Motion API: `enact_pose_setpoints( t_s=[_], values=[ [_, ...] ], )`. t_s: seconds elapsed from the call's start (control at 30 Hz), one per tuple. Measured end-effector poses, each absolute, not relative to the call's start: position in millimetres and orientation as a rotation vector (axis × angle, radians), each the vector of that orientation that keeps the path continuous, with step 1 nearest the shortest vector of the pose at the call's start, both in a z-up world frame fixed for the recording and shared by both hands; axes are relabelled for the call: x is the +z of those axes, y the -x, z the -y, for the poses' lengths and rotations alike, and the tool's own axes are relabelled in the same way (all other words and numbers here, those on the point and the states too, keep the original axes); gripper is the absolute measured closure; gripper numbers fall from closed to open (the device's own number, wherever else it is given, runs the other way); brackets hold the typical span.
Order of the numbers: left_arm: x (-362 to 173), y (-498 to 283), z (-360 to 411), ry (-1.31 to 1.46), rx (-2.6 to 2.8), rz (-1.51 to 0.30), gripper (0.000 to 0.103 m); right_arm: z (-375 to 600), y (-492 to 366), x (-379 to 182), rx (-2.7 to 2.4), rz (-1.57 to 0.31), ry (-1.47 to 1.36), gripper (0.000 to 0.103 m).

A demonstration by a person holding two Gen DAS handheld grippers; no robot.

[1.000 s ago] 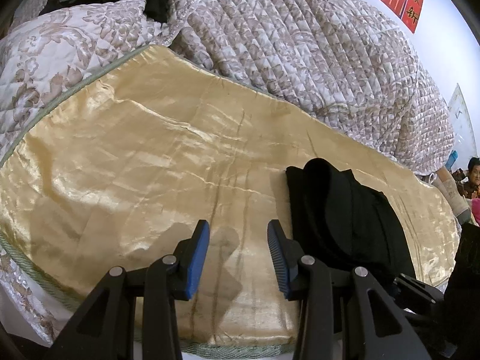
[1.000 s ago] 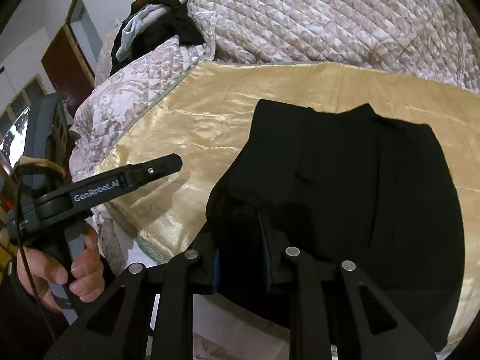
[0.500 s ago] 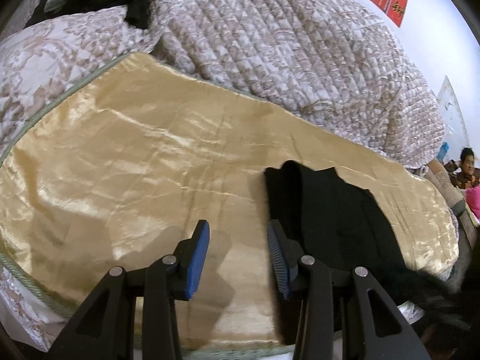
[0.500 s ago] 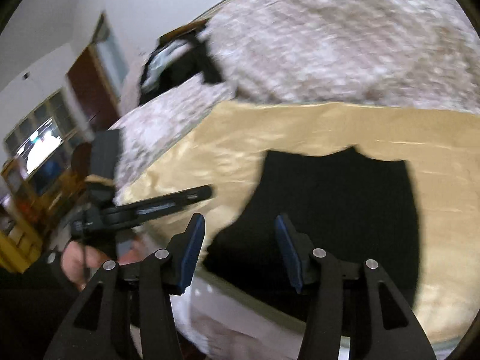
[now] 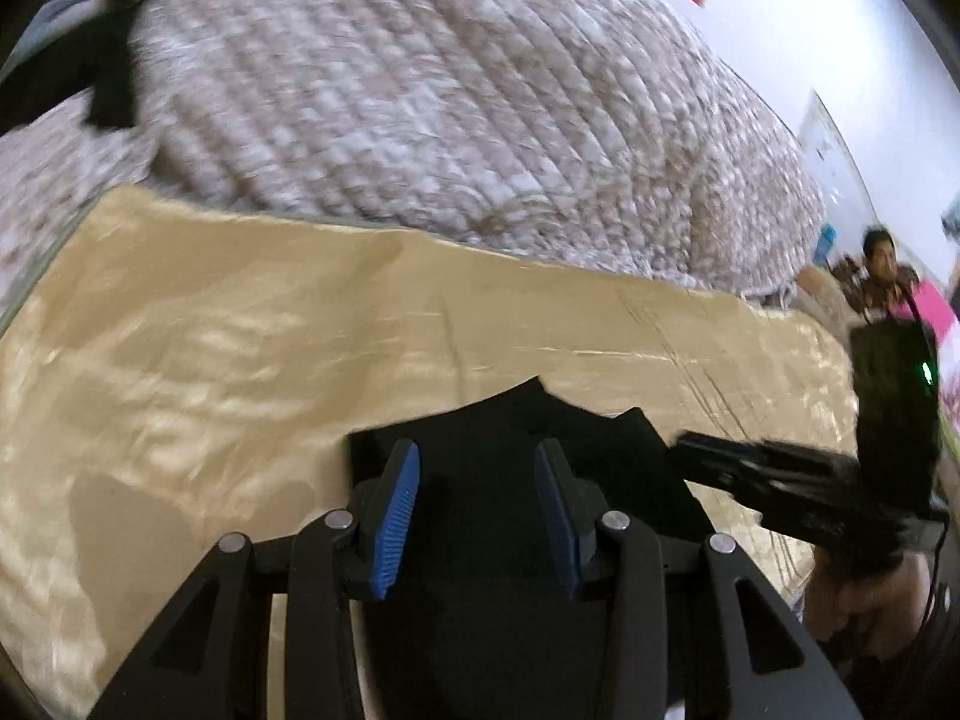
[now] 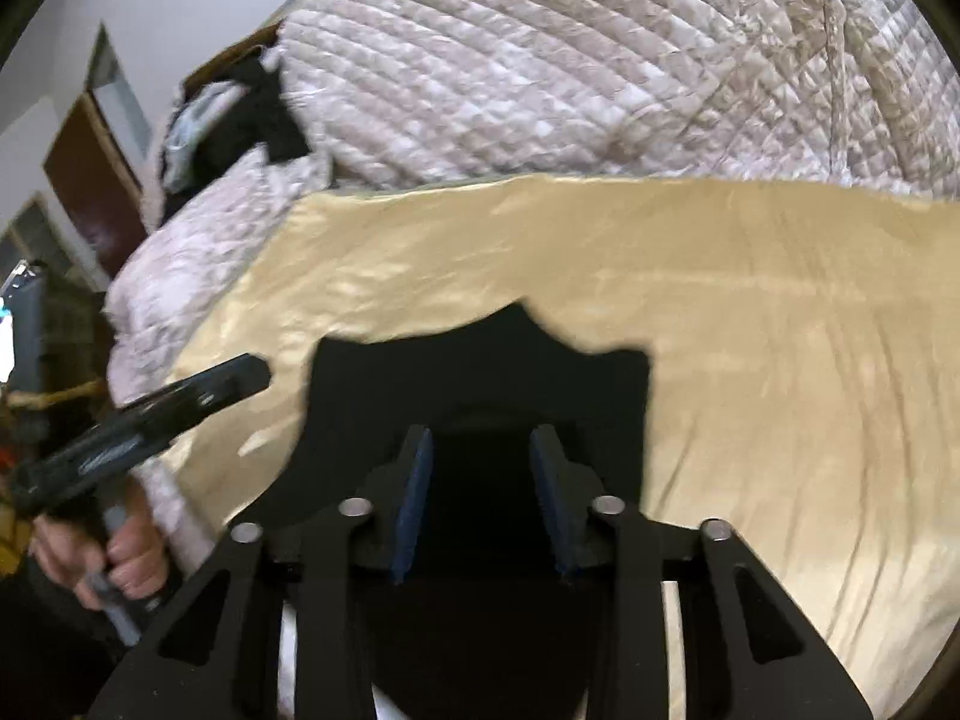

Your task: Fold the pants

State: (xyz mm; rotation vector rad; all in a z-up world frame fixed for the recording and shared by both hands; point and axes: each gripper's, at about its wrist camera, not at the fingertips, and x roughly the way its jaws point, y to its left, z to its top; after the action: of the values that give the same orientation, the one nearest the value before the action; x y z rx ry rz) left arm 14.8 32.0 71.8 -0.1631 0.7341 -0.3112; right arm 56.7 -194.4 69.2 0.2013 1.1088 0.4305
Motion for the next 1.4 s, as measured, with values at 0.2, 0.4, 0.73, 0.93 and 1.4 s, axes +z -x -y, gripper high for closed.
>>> enact_pose_setpoints(
  t_s=[0.2, 0.4, 0.73, 0.93, 1.4],
  values=[
    [27.4, -35.6, -24.4, 0.080, -0.259, -0.813, 0.060, 197.2, -89.9, 25.6, 0.377, -1.179, -0.154, 0.083],
    [23.6, -29.7, -27.6, 0.094, -0.272, -0.788, 0.059, 218.7, -95.7, 7.9, 0.343, -1.166, -0.227, 0.103],
    [36.6, -8.4, -36.5, 0.102, -0.238, -0.757, 0.060, 223.1, -62.9, 45.3, 0.357, -1.077, -0.251, 0.091],
    [40.3, 22.4, -33.2, 0.073, -0.213, -0.755, 0.060, 214.9, -15.2, 66.5, 0.382, -1.018, -0.190, 0.087],
    [24.0, 65.4, -33.2, 0.055, -0.192, -0.783, 0.058, 185.6, 50.0, 54.3, 0.395, -1.047, -0.070, 0.086]
  ],
)
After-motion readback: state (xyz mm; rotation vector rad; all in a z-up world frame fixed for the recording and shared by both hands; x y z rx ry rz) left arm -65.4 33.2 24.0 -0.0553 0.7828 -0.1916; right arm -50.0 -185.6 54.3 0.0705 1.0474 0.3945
